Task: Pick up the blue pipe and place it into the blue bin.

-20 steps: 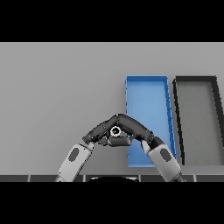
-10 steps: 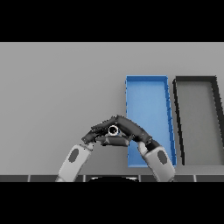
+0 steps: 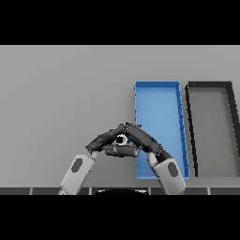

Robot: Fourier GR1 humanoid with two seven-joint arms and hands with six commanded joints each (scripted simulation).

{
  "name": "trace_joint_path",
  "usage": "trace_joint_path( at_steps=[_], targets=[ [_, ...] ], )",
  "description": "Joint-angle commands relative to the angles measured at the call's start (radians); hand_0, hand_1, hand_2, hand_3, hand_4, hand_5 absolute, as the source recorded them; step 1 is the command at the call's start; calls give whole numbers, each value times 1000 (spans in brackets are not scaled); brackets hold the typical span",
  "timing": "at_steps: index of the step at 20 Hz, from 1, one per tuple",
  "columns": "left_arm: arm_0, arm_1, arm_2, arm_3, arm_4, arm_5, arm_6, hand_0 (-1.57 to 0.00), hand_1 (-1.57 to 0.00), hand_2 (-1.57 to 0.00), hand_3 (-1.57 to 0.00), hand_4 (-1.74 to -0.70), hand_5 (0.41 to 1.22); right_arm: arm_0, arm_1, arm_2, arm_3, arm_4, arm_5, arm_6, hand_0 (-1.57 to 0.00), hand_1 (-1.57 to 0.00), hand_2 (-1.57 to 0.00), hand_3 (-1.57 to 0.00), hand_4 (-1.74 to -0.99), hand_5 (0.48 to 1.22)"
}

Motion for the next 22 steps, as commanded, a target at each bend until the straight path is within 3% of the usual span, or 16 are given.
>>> trace_joint_path(
  at_steps=[1, 3, 6, 8, 10, 13, 14, 17, 20, 22],
  targets=[
    [-2, 3, 7, 3, 0, 4, -8, -100, -93, -91, -71, -977, 682, 6, -5, -9, -9, -2, 4, -4, -1570, -1570, -1570, -1569, -1499, 1219],
    [0, -17, 13, 18, 7, 13, 45, -64, -59, -58, -45, -974, 607, 7, 5, -14, -10, -4, 13, -9, -1570, -1570, -1570, -1570, -1499, 1220],
    [3, -26, 10, 25, 2, 21, 64, -32, -30, -29, -23, -967, 544, -17, 39, -33, 3, 5, 11, -2, -1571, -1571, -1571, -1570, -1497, 1220],
    [11, -28, 1, 26, -8, 30, 43, -20, -19, -18, -14, -971, 519, -36, 70, -55, -19, -42, 17, 55, -1571, -1571, -1571, -1571, -1496, 1221],
    [3, -27, 8, 25, -12, 37, 89, -13, -12, -11, -9, -968, 501, -77, 74, -110, -46, -114, 19, 96, -1571, -1571, -1571, -1571, -1495, 1221],
    [5, -29, 4, 28, -13, 34, 81, -6, -5, -5, -4, -971, 485, -192, 85, -208, -79, -250, -35, 227, -1571, -1571, -1571, -1571, -1494, 1221],
    [6, -33, 1, 27, -15, 36, 85, -5, -4, -4, -3, -965, 479, -226, 71, -234, -78, -283, -55, 249, -1571, -1571, -1571, -1571, -1495, 1221],
    [12, -22, 4, 12, -11, 31, 81, -2, -2, -2, -1, -954, 474, -386, -38, -311, -37, -396, -188, 248, -1571, -1571, -1571, -1571, -1497, 1221],
    [29, -2, 2, -5, -15, 26, 52, 0, 0, 0, 0, -947, 468, -502, -124, -432, 2, -408, -267, 252, -1571, -1571, -1571, -1571, -1498, 1221],
    [31, -9, 1, -9, -13, 29, 62, 0, 0, 0, 0, -948, 466, -510, -169, -488, 22, -388, -256, 250, -1571, -1571, -1571, -1571, -1498, 1221]
  ],
)
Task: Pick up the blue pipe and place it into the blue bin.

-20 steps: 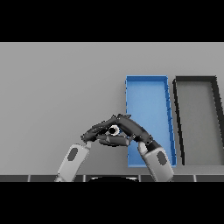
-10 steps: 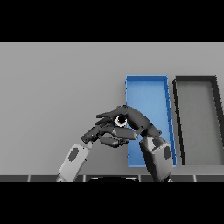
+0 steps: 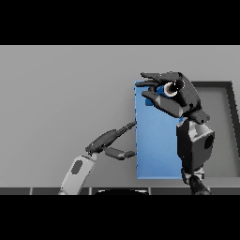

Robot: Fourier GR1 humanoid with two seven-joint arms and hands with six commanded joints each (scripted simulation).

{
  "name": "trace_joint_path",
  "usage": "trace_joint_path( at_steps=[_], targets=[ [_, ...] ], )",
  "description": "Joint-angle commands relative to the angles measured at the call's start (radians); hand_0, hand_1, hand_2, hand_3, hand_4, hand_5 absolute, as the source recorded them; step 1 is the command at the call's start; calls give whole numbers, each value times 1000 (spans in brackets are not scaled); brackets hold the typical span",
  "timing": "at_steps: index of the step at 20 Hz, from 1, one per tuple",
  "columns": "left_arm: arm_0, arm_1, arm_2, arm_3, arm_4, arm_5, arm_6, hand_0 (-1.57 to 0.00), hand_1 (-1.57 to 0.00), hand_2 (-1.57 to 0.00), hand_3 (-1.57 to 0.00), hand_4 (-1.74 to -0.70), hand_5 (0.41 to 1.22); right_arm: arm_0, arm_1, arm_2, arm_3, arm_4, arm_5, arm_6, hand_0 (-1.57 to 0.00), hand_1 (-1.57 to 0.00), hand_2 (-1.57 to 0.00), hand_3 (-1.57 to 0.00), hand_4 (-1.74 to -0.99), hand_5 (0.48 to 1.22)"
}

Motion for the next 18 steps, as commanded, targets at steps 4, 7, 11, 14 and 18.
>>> trace_joint_path(
  at_steps=[4, 7, 11, 14, 18],
  targets=[
    [9, 11, 12, -28, 18, -4, 28, 1, 1, 1, 1, -951, 474, 53, -74, -65, 45, 49, -28, 5, -1571, -1571, -1571, -1571, -1499, 1221],
    [1, 10, 10, -25, 13, -2, 37, 1, 1, 1, 1, -947, 470, 150, -114, -96, 74, 79, -20, 5, -1571, -1571, -1571, -1571, -1499, 1221],
    [-4, 15, 19, -9, 5, 7, 2, 1, 1, 1, 1, -941, 462, 291, -128, -80, 100, 123, -46, 5, -1571, -1571, -1571, -1571, -1499, 1221],
    [-7, 18, 14, 7, -17, 18, -17, 1, 1, 1, 1, -931, 460, 398, -182, -18, 113, 116, -121, 5, -1571, -1571, -1571, -1571, -1500, 1221],
    [-16, 26, 27, 2, -14, 25, -31, 1, 1, 1, 1, -928, 465, 535, -245, 73, 134, 103, -263, 5, -1571, -1571, -1571, -1571, -1500, 1221]
  ],
)
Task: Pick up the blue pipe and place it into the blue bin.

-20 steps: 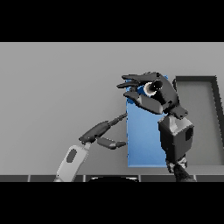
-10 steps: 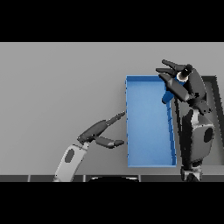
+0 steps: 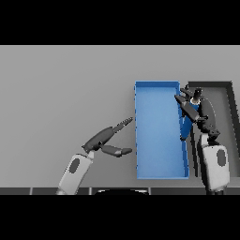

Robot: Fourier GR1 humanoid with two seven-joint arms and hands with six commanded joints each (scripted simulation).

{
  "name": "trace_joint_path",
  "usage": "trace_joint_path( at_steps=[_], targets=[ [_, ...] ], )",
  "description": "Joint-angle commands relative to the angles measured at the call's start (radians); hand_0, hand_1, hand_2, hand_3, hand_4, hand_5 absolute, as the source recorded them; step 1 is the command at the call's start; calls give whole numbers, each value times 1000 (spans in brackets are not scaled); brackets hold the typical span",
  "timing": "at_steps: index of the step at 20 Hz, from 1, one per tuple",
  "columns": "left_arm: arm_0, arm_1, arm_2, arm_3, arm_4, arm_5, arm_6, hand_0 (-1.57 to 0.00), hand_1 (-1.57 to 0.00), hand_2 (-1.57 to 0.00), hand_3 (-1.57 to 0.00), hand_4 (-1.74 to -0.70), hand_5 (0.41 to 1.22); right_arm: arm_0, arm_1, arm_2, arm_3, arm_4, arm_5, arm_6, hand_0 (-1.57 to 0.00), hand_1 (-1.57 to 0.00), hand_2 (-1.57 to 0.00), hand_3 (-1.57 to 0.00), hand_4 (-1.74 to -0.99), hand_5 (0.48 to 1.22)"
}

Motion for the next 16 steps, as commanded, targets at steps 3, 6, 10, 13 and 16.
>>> trace_joint_path(
  at_steps=[3, 6, 10, 13, 16],
  targets=[
    [14, 7, -6, -27, 2, -4, 9, 1, 1, 1, 1, -928, 470, 62, -71, 87, 15, -65, -123, 0, -1571, -1571, -1571, -1571, -1498, 1221],
    [4, 0, -12, -9, -15, 6, 1, 1, 1, 1, 1, -923, 478, 101, -163, 183, 36, -176, -213, 0, -1571, -1571, -1571, -1257, -1546, 1221],
    [-4, -4, -13, 9, -27, 16, -5, 1, 1, 1, 1, -919, 486, 81, -276, 331, 88, -343, -354, 0, -1571, -1571, -1571, -514, -1661, 1221],
    [-7, 1, -6, 5, -17, 9, -19, 1, 1, 1, 1, -919, 493, 48, -338, 415, 107, -461, -441, 1, -1355, -1282, -1234, -364, -1553, 1154],
    [-2, 1, -7, 4, -16, 9, -18, 1, 1, 1, 1, -924, 493, 38, -369, 441, 128, -486, -461, 0, -693, -656, -631, -186, -1370, 1125]
  ],
)
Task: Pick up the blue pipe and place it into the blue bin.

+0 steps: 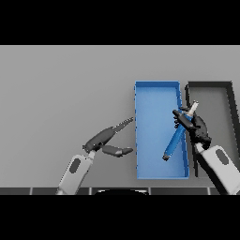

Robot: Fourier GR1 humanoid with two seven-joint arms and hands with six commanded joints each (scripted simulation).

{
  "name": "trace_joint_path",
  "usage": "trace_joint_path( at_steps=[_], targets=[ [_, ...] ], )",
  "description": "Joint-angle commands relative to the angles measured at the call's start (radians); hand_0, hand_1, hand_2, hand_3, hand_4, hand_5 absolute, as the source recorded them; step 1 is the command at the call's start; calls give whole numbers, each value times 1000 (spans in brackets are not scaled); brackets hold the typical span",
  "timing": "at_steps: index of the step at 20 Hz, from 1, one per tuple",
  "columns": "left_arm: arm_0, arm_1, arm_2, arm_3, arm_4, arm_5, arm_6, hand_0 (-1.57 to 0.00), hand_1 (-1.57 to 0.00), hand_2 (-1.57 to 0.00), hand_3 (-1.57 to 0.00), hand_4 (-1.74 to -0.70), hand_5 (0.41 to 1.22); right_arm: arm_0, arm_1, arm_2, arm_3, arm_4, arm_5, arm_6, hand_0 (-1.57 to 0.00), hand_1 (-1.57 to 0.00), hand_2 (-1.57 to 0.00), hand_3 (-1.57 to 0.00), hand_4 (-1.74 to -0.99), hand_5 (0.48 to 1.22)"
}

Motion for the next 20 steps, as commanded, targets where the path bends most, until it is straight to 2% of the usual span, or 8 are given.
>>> trace_joint_path(
  at_steps=[1, 2, 3, 6, 9, 14, 20],
  targets=[
    [3, 0, 1, -2, 3, -1, 9, 1, 1, 1, 1, -925, 494, -14, -27, 27, 10, -9, 3, -1, -554, -525, -505, -148, -1339, 1108],
    [5, 1, 1, -15, 8, -3, 11, 1, 1, 1, 1, -926, 494, -53, -82, 95, 13, -6, -8, -2, -443, -419, -404, -118, -1307, 1068],
    [18, 3, -6, -13, -1, -1, 11, 1, 1, 1, 1, -924, 494, -81, -125, 148, 17, 33, 17, -8, -354, -335, -323, -95, -1279, 1010],
    [11, -3, -6, -19, 0, 2, 25, 1, 1, 1, 1, -927, 495, -140, -206, 262, 29, 1, 63, -1, -181, -171, -165, -48, -1219, 870],
    [18, 0, -4, -32, 9, -2, 17, 1, 1, 1, 1, -930, 496, -222, -247, 398, 52, -32, 77, -1, -92, -87, -84, -24, -1175, 788],
    [15, -5, -3, -18, 4, 3, 30, 1, 1, 1, 1, -932, 497, -258, -265, 441, 49, -47, 82, 0, -30, -28, -27, -7, -1099, 725],
    [41, -1, -19, -42, 0, 2, 10, 1, 1, 1, 1, -930, 495, -272, -269, 451, 48, -41, 120, -10, -19, -17, -17, -4, -1084, 714]
  ],
)
